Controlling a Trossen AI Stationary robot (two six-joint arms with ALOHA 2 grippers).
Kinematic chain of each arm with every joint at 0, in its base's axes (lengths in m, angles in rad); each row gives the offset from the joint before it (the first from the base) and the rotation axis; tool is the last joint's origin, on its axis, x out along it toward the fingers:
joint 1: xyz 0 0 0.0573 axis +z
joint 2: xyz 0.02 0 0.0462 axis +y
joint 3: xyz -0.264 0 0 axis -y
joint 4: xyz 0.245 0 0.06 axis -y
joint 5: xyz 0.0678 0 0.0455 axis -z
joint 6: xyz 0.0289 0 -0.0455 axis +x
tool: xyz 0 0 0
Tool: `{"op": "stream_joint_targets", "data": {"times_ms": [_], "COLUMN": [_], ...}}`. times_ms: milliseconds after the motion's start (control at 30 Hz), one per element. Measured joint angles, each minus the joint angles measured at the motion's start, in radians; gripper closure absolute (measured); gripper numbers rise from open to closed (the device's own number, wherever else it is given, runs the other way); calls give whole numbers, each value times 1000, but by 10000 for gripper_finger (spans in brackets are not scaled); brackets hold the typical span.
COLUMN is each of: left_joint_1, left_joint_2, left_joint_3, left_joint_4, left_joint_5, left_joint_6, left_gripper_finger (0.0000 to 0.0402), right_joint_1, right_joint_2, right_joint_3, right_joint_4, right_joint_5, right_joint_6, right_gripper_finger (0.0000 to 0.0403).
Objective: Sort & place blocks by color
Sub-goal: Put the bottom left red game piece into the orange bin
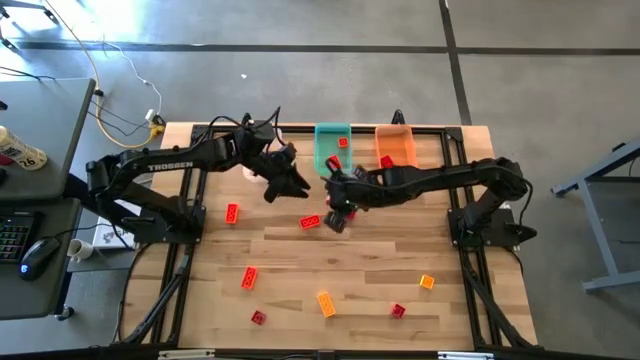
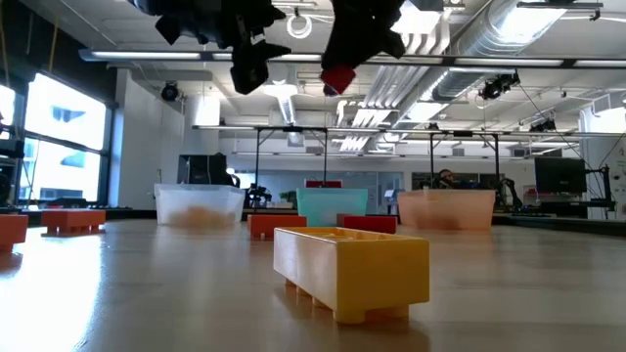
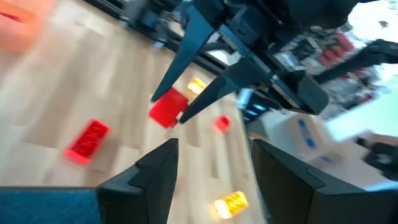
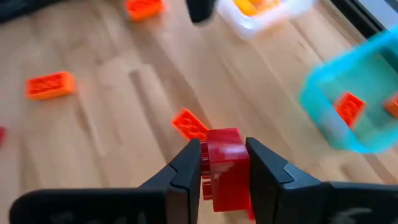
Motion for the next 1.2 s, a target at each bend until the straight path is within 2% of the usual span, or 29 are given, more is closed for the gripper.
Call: {"op": "stream_joint_targets", "data": {"times_ms": [500,700,900,1200], "left_joint_1": [41,41,41,41], "left_joint_2": [0,0,0,0], "left_joint_3": [-1,-1,-1,-2], "left_joint_4": [-17,-17,-17,-17], "left_joint_5": [-354,-514,-617,-752], "left_joint_6": [101,174,227,270], "left_gripper_finger": [211,211,211,211], "right_joint_1": [-225,-336,-450,-651], "right_joint_2": [-1,-2,-2,-2], "right_joint_3": [2,2,2,-1], "right_joint_4": [-275,-361,-433,-448], "right_joint_5": [-11,-82,-93,-118], "right_joint_6": [17,-49,-82,-150], "right_gripper_finger": [327,327,327,327]}}
